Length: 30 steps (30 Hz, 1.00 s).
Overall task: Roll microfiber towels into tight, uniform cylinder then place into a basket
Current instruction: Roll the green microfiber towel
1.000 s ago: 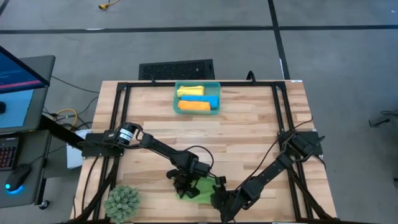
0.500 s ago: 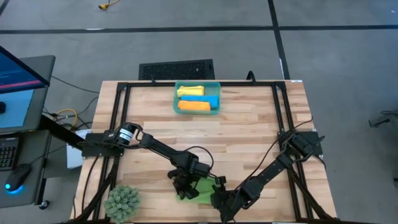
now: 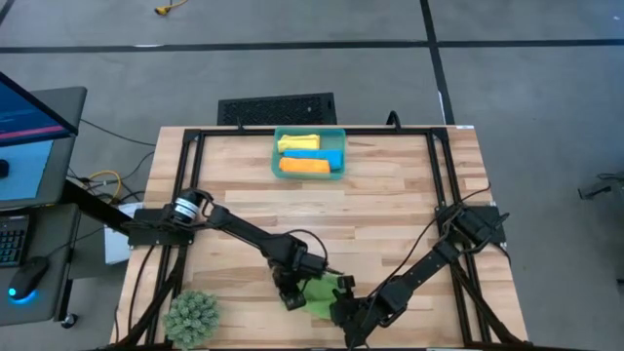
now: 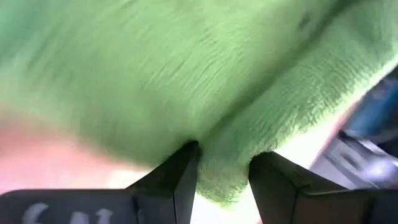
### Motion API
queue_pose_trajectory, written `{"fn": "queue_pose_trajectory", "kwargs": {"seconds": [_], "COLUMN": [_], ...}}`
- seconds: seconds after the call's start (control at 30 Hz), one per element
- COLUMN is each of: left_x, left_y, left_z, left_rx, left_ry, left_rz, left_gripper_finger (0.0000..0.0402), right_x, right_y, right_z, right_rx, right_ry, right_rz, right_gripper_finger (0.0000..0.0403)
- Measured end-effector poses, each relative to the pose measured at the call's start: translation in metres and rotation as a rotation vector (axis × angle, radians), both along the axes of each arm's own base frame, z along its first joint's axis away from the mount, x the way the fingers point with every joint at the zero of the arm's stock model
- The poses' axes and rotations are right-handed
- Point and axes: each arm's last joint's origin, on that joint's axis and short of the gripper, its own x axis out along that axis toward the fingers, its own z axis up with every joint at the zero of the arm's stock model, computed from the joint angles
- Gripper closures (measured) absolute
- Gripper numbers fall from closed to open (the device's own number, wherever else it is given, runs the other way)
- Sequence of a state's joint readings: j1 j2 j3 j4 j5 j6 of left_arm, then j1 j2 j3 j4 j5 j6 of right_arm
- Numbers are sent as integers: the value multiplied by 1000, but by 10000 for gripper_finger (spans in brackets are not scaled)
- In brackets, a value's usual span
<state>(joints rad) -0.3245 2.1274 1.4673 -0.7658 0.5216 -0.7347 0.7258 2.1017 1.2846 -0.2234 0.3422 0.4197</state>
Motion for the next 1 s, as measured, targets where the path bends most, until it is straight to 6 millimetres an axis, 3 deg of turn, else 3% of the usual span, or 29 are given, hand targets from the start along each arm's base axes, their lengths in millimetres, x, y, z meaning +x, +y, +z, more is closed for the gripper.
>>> {"fn": "queue_pose_trajectory", "kwargs": {"seconds": [0.23,0.47,0.63,0.8,0.9,1.0], "left_x": [-19,-43,-65,-74,-67,-60], "left_y": [-10,-47,-90,-128,-133,-126], "left_z": [44,68,68,50,33,18], "left_rx": [179,273,442,505,500,551], "left_ry": [-128,-246,-438,-603,-619,-579], "left_rz": [-41,-115,-266,-447,-476,-470], "left_gripper_finger": [274,275,275,275,275,275], "right_x": [0,0,0,0,0,0], "right_y": [0,0,0,-1,-1,-1], "right_z": [0,-1,-1,-1,-1,-1], "right_rx": [0,-1,-1,-1,0,0], "right_ry": [1,2,2,4,4,4], "right_rz": [0,0,0,0,0,0], "right_gripper_finger": [282,282,282,282,282,282]}}
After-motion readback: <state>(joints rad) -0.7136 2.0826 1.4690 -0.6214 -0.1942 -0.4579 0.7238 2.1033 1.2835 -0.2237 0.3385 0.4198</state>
